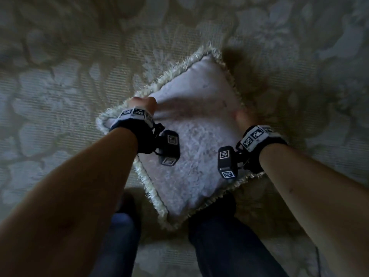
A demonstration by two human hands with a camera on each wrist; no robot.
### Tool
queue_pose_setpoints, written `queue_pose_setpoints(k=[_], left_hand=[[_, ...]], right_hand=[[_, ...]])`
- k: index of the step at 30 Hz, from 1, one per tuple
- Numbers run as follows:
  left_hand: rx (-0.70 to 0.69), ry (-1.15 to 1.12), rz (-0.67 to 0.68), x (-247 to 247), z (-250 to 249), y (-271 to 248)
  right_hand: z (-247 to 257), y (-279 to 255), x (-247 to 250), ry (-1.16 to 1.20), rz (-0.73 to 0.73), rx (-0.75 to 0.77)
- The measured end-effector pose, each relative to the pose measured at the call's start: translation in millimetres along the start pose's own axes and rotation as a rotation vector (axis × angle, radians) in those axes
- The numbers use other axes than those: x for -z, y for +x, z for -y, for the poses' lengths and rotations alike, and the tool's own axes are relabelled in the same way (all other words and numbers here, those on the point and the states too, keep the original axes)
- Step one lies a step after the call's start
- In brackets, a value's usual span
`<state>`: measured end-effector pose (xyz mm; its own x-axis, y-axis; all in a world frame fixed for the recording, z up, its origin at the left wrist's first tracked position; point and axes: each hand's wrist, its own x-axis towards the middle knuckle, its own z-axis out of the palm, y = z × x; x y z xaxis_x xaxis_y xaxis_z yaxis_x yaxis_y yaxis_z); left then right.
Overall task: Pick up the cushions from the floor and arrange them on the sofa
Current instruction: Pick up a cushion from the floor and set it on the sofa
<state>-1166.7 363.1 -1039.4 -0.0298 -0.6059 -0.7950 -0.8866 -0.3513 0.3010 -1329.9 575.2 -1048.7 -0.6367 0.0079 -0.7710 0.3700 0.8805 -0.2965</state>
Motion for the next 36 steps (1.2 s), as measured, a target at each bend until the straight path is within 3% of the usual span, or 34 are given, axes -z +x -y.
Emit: queue_pose_setpoints(k=[3,6,7,9,11,14,16,19,20,21,24,26,30,34,36], left_hand=[[-0.034,0.183,-0.157,-17.9,7.5,33.5],[0.100,0.132,-0.202,-34.1,35.6,49.0],[0.179,-0.033,-0.170,-38.4,46.8,52.7],[0.327,-0.418,0.054,-47.6,67.2,71.2],[0.415,-0.540,0.181,-55.4,77.6,77.5],[0.349,-0.435,0.092,-50.6,83.4,83.8],[0.381,-0.398,0.113,-42.8,97.2,104.1],[0.263,-0.426,-0.007,-37.3,150.7,201.6],[0.222,-0.428,-0.020,-24.3,141.3,195.8],[0.198,-0.423,-0.021,-11.0,115.0,166.6],[0.173,-0.425,-0.009,50.5,0.0,-1.7],[0.120,-0.519,-0.039,91.5,-51.2,-70.8],[0.000,-0.534,-0.092,177.3,-105.6,-100.7],[-0.116,-0.496,-0.165,313.8,-159.9,-211.1],[-0.209,-0.441,-0.127,385.4,-179.9,-268.5]], right_hand=[[-22.4,37.4,-17.9,0.009,-0.069,0.051],[-41.7,54.8,-30.0,0.074,-0.094,0.085],[-46.9,59.1,-32.9,0.076,-0.091,0.076],[-44.7,56.9,-34.5,0.018,-0.084,0.037],[-43.0,57.6,-34.5,-0.032,-0.073,0.013],[-36.3,58.6,-35.0,0.002,-0.046,-0.005],[-23.9,44.6,-30.5,0.074,-0.038,0.019],[-12.0,22.0,-18.4,0.184,-0.072,0.020],[-7.7,11.9,-10.6,0.215,-0.081,0.002],[-3.1,2.1,-2.3,0.244,-0.092,-0.003],[22.6,-38.4,28.2,0.312,-0.115,0.015],[47.7,-73.3,50.6,0.321,-0.154,0.021],[115.9,-166.9,98.2,0.352,-0.259,0.031],[198.7,-280.6,148.9,0.396,-0.277,0.113],[241.6,-340.2,168.0,0.437,-0.279,0.151]])
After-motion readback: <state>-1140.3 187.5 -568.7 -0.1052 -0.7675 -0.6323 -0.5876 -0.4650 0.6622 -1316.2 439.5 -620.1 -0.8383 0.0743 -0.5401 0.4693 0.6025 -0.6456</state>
